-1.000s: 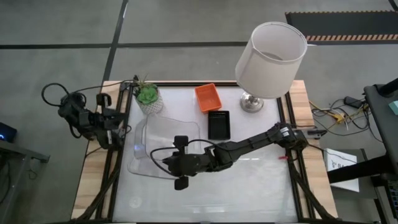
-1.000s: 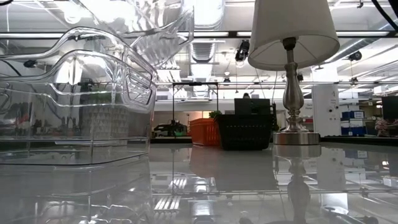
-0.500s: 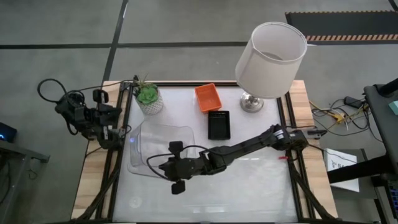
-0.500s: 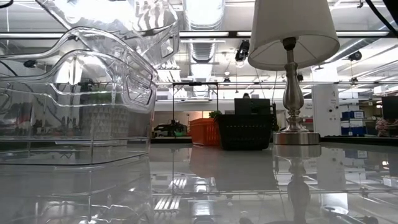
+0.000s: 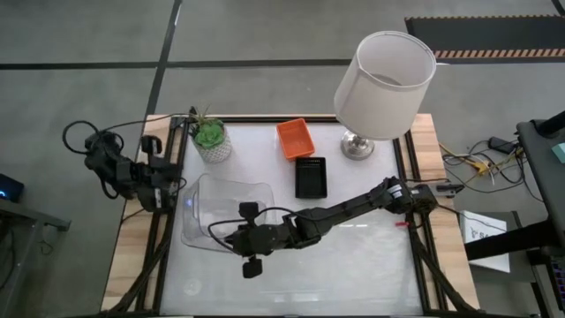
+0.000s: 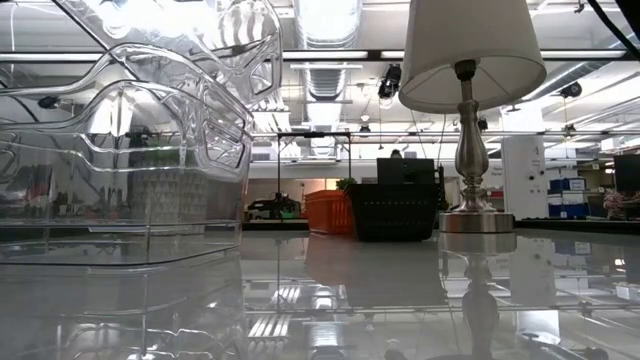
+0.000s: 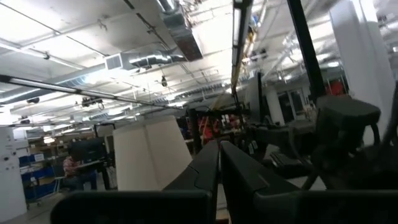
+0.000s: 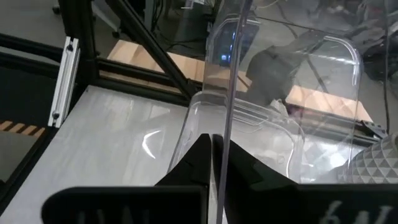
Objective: Stack baskets by color
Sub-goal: Stack the right transparent bin on the stacked transparent bins
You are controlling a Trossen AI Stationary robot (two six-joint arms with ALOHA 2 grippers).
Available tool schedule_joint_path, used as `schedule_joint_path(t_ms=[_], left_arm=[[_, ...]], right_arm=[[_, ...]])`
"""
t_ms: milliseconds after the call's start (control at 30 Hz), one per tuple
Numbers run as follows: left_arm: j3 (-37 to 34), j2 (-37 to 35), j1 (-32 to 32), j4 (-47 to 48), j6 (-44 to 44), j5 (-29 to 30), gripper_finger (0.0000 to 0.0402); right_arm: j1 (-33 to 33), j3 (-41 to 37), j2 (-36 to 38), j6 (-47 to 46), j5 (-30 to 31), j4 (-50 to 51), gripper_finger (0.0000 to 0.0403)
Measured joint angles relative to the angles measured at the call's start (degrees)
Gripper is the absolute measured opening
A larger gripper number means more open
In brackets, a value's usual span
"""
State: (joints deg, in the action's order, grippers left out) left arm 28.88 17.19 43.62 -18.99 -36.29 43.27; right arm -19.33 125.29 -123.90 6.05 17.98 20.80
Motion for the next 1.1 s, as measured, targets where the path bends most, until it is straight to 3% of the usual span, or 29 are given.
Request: schedule_joint_path(t_ms=[300,367,533,733,1100], left_arm=[[8.4,13.2,0.1,6.1,7.5,1.2,0.0001],[10.4,16.1,0.1,7.5,7.4,4.3,0.0001],[13.7,22.0,0.3,8.3,5.8,18.8,0.0001],[20.3,29.3,3.8,9.5,-0.1,30.0,0.0001],[26.9,34.9,11.6,9.6,-1.6,33.6,0.0001]], right_arm=[[0.3,-0.5,0.0,0.0,0.0,-0.1,0.0009],[0.5,-0.8,0.0,0.0,0.0,-0.1,0.0009],[1.1,-1.3,0.0,-0.9,0.0,-0.5,0.0009],[1.8,-2.3,0.0,-1.7,0.0,-0.5,0.0009],[1.8,-2.5,0.0,0.5,2.5,-1.5,0.0009]])
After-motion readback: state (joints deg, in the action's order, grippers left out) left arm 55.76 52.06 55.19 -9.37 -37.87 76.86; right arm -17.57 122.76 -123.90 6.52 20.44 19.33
